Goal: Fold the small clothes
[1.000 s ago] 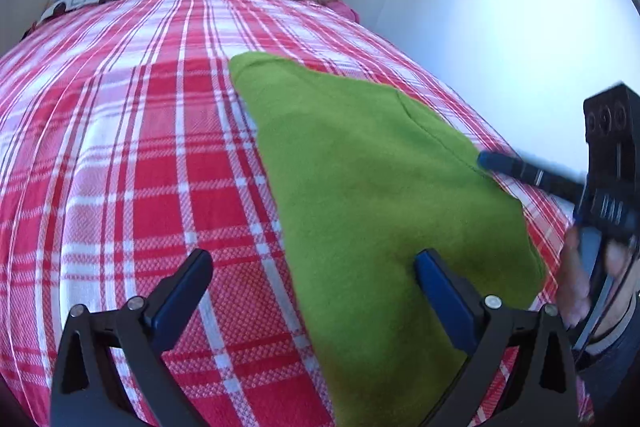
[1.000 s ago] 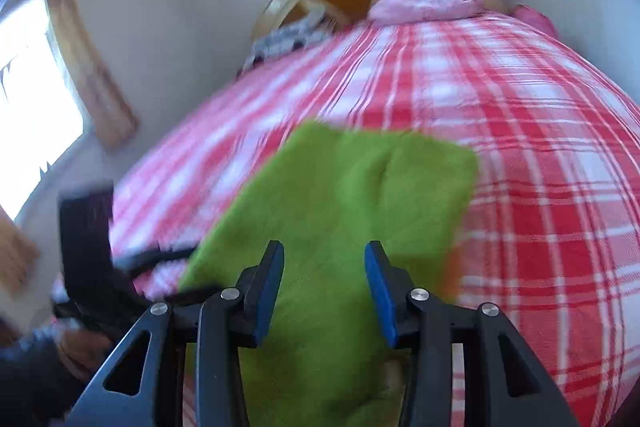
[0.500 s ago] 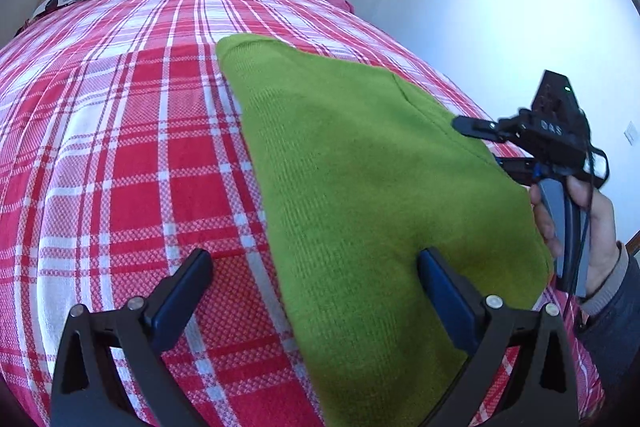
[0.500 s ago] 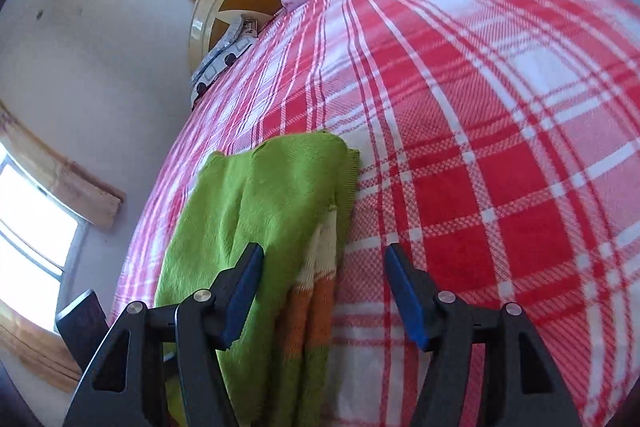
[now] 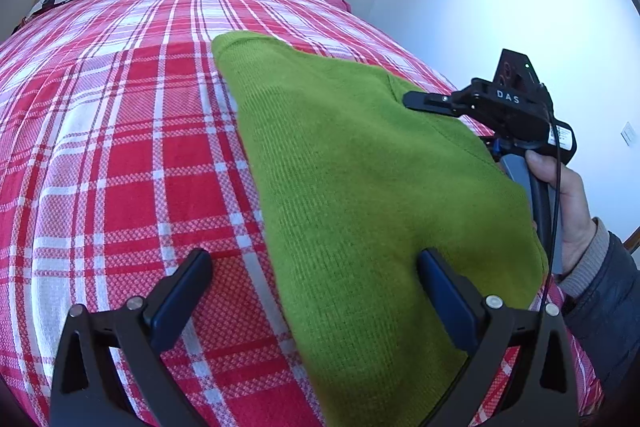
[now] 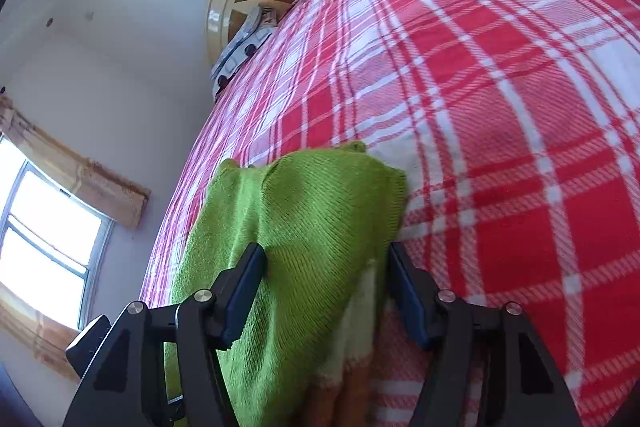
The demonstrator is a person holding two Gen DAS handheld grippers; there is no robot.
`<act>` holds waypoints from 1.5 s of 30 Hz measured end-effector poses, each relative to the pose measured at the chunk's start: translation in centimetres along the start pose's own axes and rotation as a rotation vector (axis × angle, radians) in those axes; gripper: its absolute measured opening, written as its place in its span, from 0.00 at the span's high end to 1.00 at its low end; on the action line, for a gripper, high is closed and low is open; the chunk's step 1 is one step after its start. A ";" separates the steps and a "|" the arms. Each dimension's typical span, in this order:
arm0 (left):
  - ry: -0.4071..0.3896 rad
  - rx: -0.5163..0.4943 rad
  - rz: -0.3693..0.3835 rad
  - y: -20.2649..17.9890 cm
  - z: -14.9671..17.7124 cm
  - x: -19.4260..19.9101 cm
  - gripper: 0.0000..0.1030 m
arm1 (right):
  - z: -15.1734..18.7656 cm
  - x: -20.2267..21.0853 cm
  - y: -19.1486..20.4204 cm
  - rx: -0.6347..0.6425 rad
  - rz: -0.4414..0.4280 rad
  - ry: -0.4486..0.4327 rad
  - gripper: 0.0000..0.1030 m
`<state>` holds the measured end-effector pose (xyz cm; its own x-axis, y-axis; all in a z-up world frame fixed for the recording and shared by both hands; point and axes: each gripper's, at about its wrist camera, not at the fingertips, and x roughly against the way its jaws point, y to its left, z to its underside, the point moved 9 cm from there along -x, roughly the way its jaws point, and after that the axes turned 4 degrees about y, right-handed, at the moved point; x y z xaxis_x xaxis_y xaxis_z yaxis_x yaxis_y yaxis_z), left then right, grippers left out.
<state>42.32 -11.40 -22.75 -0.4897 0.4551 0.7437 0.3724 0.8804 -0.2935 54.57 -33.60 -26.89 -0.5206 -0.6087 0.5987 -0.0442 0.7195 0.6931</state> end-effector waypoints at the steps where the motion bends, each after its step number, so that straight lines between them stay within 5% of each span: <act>1: 0.001 -0.003 0.001 0.0 0.0 0.0 0.00 | 0.1 -0.2 0.2 0.009 -0.006 0.001 0.40; 6: 0.002 -0.005 0.006 -0.1 -0.1 -0.2 0.00 | 0.6 -1.0 0.8 0.048 -0.022 0.025 0.57; 14: 0.017 -0.046 0.016 -1.0 -0.2 -0.5 0.01 | 0.9 -1.1 1.1 0.112 0.024 -0.003 0.59; 17: 0.021 -0.078 0.086 -2.3 0.1 -0.1 0.26 | 1.0 -0.7 1.3 0.141 0.048 -0.019 0.62; 26: -0.013 -0.027 0.074 -2.2 0.3 1.7 0.55 | 1.9 0.9 3.2 0.233 0.037 -0.086 0.68; 37: -0.043 -0.116 0.022 -3.3 2.9 5.9 0.59 | 5.7 3.2 7.6 0.288 0.006 -0.129 0.69; 45: -0.041 -0.089 -0.006 -2.9 5.4 8.4 0.61 | 9.4 4.1 11.1 0.267 -0.050 -0.108 0.70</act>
<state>32.84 -9.39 -18.87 -0.5232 0.4564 0.7197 0.4367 0.8688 -0.2335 43.95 -24.93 -20.53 -0.5990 -0.6167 0.5108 -0.2873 0.7609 0.5818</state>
